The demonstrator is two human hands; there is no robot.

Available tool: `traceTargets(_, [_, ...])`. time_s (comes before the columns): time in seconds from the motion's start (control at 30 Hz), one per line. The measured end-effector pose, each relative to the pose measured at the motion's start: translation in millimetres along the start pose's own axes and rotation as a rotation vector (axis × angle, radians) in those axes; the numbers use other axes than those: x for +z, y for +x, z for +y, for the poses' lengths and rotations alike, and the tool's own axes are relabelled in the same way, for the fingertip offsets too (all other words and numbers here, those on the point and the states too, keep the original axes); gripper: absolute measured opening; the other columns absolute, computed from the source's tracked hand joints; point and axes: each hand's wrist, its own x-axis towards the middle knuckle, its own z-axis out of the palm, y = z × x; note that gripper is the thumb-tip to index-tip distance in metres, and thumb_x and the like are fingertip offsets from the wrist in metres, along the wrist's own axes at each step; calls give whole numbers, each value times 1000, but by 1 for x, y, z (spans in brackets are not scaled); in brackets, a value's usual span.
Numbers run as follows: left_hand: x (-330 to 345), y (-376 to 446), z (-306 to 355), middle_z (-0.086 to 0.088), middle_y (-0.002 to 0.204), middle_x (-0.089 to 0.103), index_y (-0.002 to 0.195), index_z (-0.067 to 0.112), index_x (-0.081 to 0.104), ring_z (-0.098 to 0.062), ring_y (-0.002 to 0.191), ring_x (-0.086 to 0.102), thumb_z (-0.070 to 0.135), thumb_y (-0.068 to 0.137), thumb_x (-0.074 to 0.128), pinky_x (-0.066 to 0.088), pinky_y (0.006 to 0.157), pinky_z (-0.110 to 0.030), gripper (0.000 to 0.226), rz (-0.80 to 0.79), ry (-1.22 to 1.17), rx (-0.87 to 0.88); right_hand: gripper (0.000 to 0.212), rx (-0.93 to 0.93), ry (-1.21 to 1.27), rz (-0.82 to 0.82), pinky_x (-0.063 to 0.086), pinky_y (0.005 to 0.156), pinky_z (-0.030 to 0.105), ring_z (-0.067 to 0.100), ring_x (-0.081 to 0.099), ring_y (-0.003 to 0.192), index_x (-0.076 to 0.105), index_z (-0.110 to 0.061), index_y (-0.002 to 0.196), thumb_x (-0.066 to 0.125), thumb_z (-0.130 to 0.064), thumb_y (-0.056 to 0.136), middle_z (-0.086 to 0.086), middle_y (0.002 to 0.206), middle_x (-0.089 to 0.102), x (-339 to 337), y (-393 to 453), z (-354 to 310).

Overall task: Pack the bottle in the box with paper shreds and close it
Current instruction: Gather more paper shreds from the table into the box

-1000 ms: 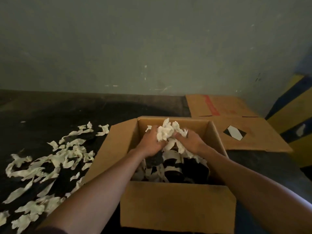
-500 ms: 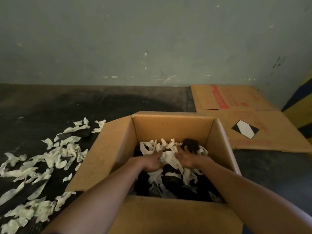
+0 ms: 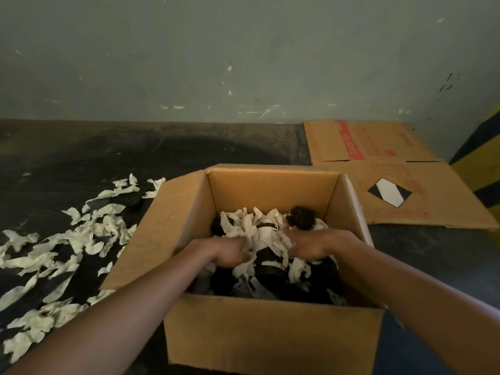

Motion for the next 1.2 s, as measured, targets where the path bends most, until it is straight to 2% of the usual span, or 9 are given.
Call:
traceTargets(0.13, [15,-5,9,-3,166,5,158,20,3,-26,152,9,48,102,38,12,120,-40,72,-58,-33,0,79,60,-38,-75,2,121,41,22,-12,151,-18,-21,155,37,-43,103,2,163,-22,29,15,-1])
traceTargets(0.3, [8,-13,8,-7,164,17,157,18,15,-27,149,21,42,102,39,23,118,-38,65,28,74,7,64,34,-37,-40,16,117,32,22,14,150,6,-15,157,37,-34,105,0,162,13,7,-16,-5])
traceTargets(0.53, [25,-25,-2,-3,156,38,150,19,40,-24,141,37,52,99,37,31,114,-42,60,-177,101,8,69,150,-204,-188,18,120,45,26,13,151,10,-24,158,42,-45,100,2,165,13,43,-23,13])
traceTargets(0.63, [26,-30,0,-1,152,43,146,21,44,-24,136,42,48,102,36,33,112,-41,53,-186,57,25,64,122,-150,-179,35,111,45,28,30,144,25,-24,155,44,-45,98,-1,161,25,42,-25,14])
traceTargets(0.73, [12,-41,4,-7,156,38,150,15,38,-26,140,38,43,103,37,32,113,-41,55,-31,80,3,50,164,-75,-76,55,87,40,26,52,124,44,-18,142,44,-42,99,3,146,44,19,-36,10])
traceTargets(0.8, [2,-54,7,-9,157,36,151,13,36,-27,140,38,40,103,38,34,111,-39,55,111,49,2,34,156,-81,-1,54,91,42,24,60,108,58,-12,119,40,-35,102,8,124,58,7,-44,2])
traceTargets(0.87, [-8,-70,10,-8,152,43,148,16,42,-26,135,45,37,102,41,40,107,-37,50,271,-23,45,33,117,-43,109,47,91,36,20,59,105,61,-11,117,39,-32,103,3,120,60,-1,-52,-10])
traceTargets(1.0, [-11,-103,2,1,136,60,141,29,48,-17,117,59,42,101,41,51,95,-40,43,641,-202,184,43,5,103,399,40,100,35,24,51,124,49,-16,139,41,-38,102,5,140,52,4,-56,-40])
traceTargets(1.2, [9,-164,-54,3,154,40,149,29,35,-21,137,43,40,102,42,39,108,-39,49,904,-240,220,65,-36,143,648,18,120,49,30,11,151,18,-21,156,36,-50,101,9,165,14,41,-48,-118])
